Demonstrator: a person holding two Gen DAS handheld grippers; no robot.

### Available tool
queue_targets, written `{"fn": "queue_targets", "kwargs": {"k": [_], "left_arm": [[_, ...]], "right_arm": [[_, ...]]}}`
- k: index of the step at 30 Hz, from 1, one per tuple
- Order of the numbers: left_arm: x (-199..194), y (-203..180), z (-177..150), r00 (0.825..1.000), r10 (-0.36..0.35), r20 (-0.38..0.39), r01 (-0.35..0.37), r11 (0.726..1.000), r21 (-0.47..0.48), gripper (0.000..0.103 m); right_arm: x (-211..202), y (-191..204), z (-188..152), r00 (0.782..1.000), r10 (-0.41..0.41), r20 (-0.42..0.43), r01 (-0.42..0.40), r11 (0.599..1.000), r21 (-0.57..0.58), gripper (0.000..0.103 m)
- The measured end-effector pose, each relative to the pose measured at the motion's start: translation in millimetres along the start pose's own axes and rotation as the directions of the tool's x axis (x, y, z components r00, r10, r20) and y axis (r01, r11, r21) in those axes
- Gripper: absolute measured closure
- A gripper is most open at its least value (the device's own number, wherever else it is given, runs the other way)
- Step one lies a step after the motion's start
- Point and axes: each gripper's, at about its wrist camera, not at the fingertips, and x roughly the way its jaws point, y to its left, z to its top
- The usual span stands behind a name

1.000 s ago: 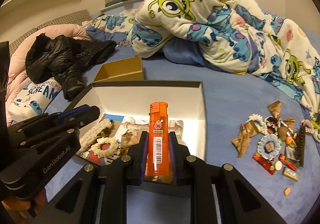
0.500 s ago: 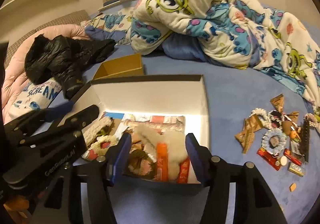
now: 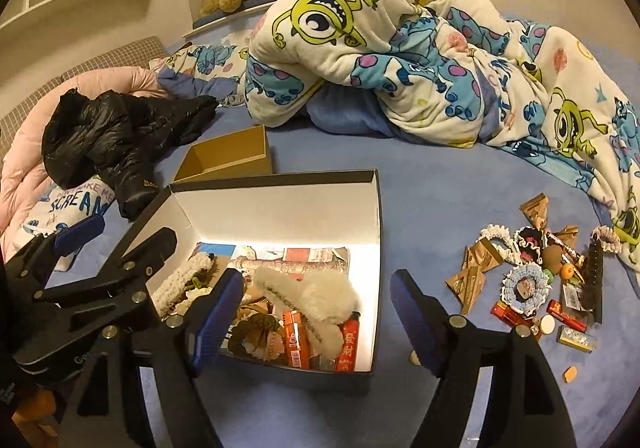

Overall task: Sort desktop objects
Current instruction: 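Lower both lighters into the shoebox and open both tools, then move both open tools back toward the pile of small items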

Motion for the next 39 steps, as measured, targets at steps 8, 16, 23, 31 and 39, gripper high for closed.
{"fn": "queue_targets", "kwargs": {"k": [8,16,23,31,39], "left_arm": [[4.9,-4.4,0.1,1.0,-0.018,-0.014,0.018,1.0,-0.002,0.013],[6.7,-9.2,-0.1,1.0,-0.024,-0.019,0.024,1.0,0.004,0.013],[8.3,-17.6,1.2,0.998,-0.053,-0.025,0.053,0.999,-0.005,0.012],[9.0,-39.3,6.4,0.996,-0.088,-0.026,0.088,0.996,-0.007,0.012],[10.0,-81.9,11.9,0.988,-0.15,-0.033,0.15,0.989,0.006,0.012]], "right_arm": [[1.3,-6.9,-2.0,1.0,-0.006,-0.003,0.006,1.0,0.01,0.025],[3.2,-10.8,-5.2,1.0,-0.017,-0.011,0.017,1.0,0.014,0.025],[0.9,-18.8,-6.0,1.0,-0.029,-0.008,0.029,0.999,0.014,0.025],[-4.5,-41.0,-7.9,0.999,-0.054,-0.003,0.054,0.998,0.033,0.025],[-12.5,-76.1,-11.6,0.996,-0.091,0.005,0.091,0.994,0.065,0.025]]}}
